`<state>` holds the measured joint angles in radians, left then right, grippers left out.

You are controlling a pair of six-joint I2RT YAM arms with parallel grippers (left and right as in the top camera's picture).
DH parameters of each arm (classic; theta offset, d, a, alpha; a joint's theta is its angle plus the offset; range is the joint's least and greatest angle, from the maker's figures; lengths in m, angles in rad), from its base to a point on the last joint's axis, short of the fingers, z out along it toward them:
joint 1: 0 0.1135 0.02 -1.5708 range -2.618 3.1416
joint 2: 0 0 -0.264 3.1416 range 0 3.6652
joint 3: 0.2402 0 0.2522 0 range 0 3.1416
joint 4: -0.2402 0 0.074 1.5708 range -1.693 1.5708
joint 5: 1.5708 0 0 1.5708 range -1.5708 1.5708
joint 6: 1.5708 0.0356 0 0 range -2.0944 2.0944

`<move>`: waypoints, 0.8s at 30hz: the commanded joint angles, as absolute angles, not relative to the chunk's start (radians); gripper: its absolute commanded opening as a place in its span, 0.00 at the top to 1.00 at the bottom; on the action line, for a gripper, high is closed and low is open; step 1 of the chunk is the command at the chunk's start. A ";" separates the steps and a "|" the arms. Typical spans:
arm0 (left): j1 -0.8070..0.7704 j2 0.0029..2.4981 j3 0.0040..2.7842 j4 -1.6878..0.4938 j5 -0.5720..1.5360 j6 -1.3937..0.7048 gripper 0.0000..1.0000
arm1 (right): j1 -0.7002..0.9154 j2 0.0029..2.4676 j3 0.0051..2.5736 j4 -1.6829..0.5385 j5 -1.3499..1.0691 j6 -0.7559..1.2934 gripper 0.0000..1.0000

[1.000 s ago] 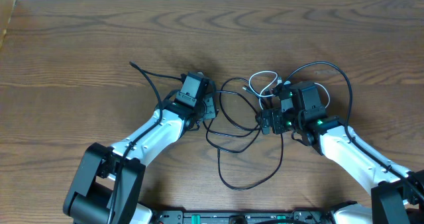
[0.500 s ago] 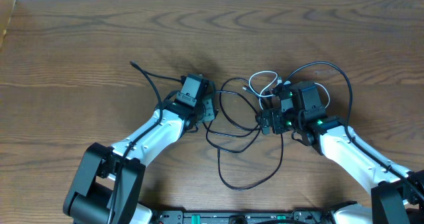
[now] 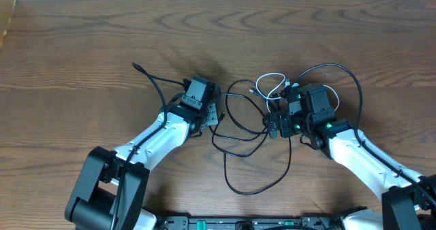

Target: Untangle cables

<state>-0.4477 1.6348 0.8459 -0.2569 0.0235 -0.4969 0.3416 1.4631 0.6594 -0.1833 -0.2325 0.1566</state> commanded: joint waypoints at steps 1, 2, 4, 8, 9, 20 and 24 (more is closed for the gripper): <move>-0.444 1.645 0.859 -0.235 0.007 -0.491 0.78 | 0.340 1.455 0.671 -0.184 -0.239 0.160 0.01; -0.444 1.645 0.859 -0.225 0.007 -0.491 0.78 | 0.340 1.455 0.671 -0.184 -0.239 0.160 0.01; -0.444 1.645 0.859 -0.195 0.007 -0.490 0.78 | 0.340 1.455 0.671 -0.184 -0.239 0.160 0.01; -0.444 1.645 0.859 -0.085 0.007 -0.444 0.78 | 0.340 1.455 0.671 -0.184 -0.239 0.160 0.01; -0.444 1.645 0.859 -0.062 0.007 -0.427 0.78 | 0.340 1.455 0.671 -0.184 -0.239 0.160 0.01; -0.443 1.637 0.859 -0.001 0.007 -0.375 0.92 | 0.340 1.455 0.671 -0.184 -0.239 0.160 0.01; -0.443 1.618 0.860 0.002 0.007 -0.268 0.93 | 0.340 1.455 0.671 -0.184 -0.239 0.160 0.01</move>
<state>-0.4477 1.6348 0.8467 0.0017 0.0196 -0.3634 0.3416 1.4631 0.6594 -0.1833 -0.2321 0.1566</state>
